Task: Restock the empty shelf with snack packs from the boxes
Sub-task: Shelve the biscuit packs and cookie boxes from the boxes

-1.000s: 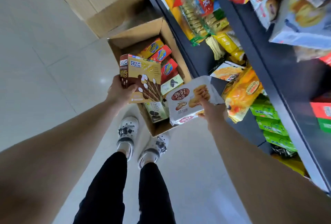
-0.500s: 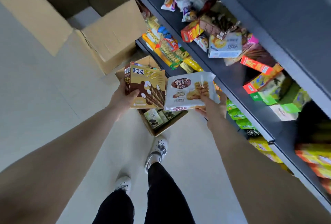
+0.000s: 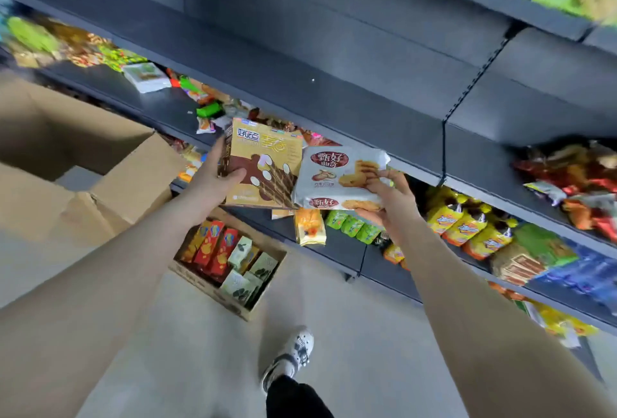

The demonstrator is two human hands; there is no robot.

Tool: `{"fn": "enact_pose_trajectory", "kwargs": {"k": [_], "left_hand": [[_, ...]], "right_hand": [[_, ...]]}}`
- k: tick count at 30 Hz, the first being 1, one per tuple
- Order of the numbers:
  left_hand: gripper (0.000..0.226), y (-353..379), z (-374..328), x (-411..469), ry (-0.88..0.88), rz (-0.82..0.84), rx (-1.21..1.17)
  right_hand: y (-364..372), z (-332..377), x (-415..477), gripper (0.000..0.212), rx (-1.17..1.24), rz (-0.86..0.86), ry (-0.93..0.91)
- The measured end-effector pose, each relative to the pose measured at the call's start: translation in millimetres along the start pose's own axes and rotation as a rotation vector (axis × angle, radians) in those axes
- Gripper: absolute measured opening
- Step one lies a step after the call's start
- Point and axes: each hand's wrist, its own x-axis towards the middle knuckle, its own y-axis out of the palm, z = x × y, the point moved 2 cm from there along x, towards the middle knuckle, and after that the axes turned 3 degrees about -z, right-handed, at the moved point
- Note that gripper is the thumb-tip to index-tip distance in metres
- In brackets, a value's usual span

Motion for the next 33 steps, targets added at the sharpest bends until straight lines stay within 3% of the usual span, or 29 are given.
{"fn": "enact_pose_trajectory", "kwargs": {"k": [9, 13, 17, 25, 33], "left_hand": [[0.074, 70, -118, -10, 0.118, 0.208, -0.002], [0.069, 112, -167, -19, 0.204, 0.294, -0.031], [0.066, 162, -224, -29, 0.285, 0.348, -0.041], [0.065, 299, -316, -51, 0.362, 0.469, -0.099], [0.069, 451, -369, -67, 0.447, 0.469, -0.133]], "right_hand": [[-114, 91, -59, 0.026, -0.061, -0.068, -0.135], [-163, 123, -68, 0.015, -0.043, -0.125, -0.222], [-217, 158, -77, 0.027, -0.016, -0.118, -0.233], [-358, 225, -96, 0.024, 0.049, -0.203, -0.373], [-498, 274, -102, 0.025, 0.06, -0.328, -0.544]]}}
